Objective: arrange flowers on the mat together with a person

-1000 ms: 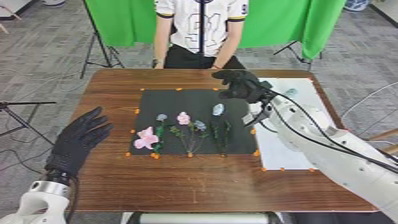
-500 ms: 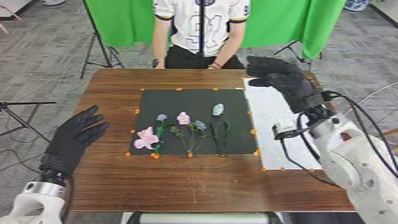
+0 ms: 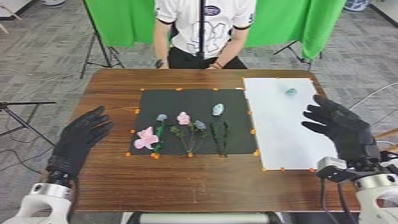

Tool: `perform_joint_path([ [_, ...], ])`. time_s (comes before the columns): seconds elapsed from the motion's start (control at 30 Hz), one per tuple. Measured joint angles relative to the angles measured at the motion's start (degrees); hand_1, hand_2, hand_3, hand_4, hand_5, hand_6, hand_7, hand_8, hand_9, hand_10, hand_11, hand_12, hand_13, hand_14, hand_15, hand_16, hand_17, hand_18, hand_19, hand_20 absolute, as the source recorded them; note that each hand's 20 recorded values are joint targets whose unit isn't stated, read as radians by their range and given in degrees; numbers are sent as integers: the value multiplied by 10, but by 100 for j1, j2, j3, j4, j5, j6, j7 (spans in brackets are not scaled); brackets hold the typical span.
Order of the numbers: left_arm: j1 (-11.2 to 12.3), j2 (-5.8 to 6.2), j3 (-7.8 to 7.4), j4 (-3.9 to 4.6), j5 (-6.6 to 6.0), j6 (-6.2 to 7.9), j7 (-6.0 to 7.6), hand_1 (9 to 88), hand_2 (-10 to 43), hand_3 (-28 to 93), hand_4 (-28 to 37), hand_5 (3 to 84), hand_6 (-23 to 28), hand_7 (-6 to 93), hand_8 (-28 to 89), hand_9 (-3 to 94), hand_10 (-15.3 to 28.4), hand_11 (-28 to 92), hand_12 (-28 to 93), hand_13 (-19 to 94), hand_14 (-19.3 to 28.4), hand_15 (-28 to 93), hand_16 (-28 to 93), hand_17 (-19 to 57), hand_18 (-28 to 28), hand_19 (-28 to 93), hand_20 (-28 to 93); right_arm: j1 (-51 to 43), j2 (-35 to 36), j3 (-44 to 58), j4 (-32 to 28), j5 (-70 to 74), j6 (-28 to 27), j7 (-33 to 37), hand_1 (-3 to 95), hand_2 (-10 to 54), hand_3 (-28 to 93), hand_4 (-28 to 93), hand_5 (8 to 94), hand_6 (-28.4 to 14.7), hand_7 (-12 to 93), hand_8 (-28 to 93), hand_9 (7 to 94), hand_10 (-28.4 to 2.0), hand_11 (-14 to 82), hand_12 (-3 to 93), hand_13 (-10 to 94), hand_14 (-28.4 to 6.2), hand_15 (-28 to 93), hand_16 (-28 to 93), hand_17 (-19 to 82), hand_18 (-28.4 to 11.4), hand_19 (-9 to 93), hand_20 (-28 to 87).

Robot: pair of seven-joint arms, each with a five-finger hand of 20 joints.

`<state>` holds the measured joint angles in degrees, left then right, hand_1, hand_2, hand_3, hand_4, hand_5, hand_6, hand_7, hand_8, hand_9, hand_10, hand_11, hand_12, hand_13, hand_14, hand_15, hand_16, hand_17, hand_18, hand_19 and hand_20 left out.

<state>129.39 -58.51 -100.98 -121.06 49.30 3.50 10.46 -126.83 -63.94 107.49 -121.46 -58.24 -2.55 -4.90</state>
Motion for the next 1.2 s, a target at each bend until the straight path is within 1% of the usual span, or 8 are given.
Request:
perform_joint_path([
  [0.07,0,-41,-42,-11,262,-153,-115,274,-24,707,-257,345,38,172,-84,314,111,218,175,272,142,304,1,-62,212,473,59,-33,-26,-42,51,-24,-34,33,122,129,894,-218,397,-43,125,-78,382,-153,97,246,318,-128,186,319,82,-214,468,267],
  [0.1,0,-53,-37,-16,286,-171,-129,275,-24,706,-258,345,38,172,-83,314,111,218,175,272,142,304,2,-62,212,473,61,-24,-46,-64,77,-42,-50,40,122,129,894,-217,398,-43,126,-79,384,-154,98,246,319,-128,188,318,83,-215,470,267],
  [0.3,-147,-68,211,38,8,-135,-120,275,-22,705,-260,345,39,173,-83,313,111,219,177,272,141,307,6,-63,212,471,68,236,-141,-261,302,-77,-68,52,125,129,897,-217,401,-41,132,-83,388,-153,105,243,324,-127,206,306,83,-215,474,266],
  [0.4,-196,-84,250,46,-29,-126,-127,272,-20,708,-259,348,40,178,-83,316,113,228,180,275,145,323,8,-63,213,481,74,343,-201,-348,357,-87,-90,55,126,129,898,-217,402,-40,136,-85,389,-154,106,242,324,-127,211,300,84,-215,477,267],
  [0.5,-214,-82,316,65,-81,1,-93,271,-19,710,-259,349,40,180,-85,316,114,232,180,275,145,327,4,-61,212,483,75,417,-225,-430,411,-122,-125,79,127,129,898,-216,403,-40,139,-87,390,-155,107,241,324,-127,215,296,84,-215,478,266],
  [0.63,-349,-84,390,156,-89,23,-125,271,-18,711,-261,349,40,180,-87,317,115,232,178,275,146,328,0,-61,212,482,75,465,-229,-512,438,-128,-114,93,129,129,897,-217,406,-36,140,-88,391,-155,108,241,324,-127,219,290,83,-215,478,265],
  [0.9,-447,-142,415,194,-66,-114,-269,268,-16,712,-262,349,40,177,-85,317,115,233,176,277,148,331,-2,-62,213,482,75,423,-304,-530,436,-144,-73,99,128,127,898,-218,416,-32,147,-94,401,-153,111,239,332,-130,230,283,87,-215,480,266],
  [1.2,-417,-166,426,204,-85,-116,-337,269,-16,712,-264,352,41,177,-85,318,115,233,175,278,146,332,-4,-62,213,483,75,443,-368,-567,462,-208,-187,184,128,127,897,-219,419,-38,145,-92,403,-156,116,238,332,-130,235,276,86,-215,481,266],
])
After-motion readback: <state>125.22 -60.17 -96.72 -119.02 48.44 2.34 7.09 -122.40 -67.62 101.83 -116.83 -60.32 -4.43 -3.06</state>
